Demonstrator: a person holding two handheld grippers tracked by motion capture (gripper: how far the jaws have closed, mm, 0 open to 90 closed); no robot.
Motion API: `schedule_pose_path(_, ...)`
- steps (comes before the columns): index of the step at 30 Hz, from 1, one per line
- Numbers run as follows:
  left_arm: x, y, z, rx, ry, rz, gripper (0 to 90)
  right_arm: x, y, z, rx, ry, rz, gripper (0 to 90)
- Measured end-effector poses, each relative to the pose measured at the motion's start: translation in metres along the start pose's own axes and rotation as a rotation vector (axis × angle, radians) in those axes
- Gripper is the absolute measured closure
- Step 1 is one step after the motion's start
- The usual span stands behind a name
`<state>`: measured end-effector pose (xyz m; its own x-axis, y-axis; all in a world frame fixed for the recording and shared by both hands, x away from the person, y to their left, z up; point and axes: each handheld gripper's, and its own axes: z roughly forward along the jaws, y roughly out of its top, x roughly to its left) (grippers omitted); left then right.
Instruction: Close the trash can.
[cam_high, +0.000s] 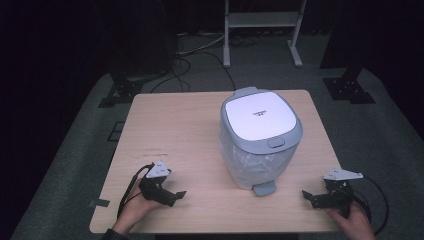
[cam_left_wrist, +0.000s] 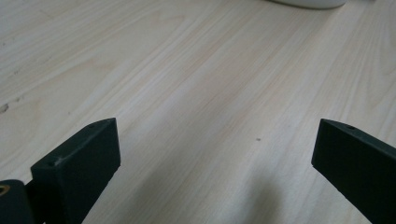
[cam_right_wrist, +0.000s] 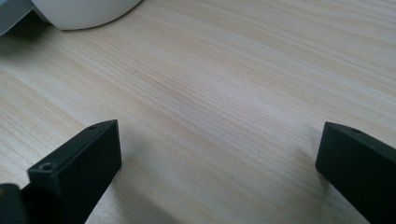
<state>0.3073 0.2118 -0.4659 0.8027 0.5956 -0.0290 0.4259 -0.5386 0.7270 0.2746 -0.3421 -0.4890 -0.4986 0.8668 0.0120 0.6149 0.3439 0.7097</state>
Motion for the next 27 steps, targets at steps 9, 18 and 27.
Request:
schedule_pose_path(9,0.001,-0.008,0.007,0.050,0.005,-0.008,0.2,0.000,0.000,0.000,0.000,0.000,0.000,0.0)
schedule_pose_path(18,0.001,-0.016,0.009,0.025,0.036,0.025,0.0,0.000,0.000,0.000,0.000,0.000,0.001,0.0)
schedule_pose_path(27,-0.001,-0.022,0.003,0.023,0.041,0.019,0.0,0.000,0.000,0.000,0.000,0.000,0.000,0.0)
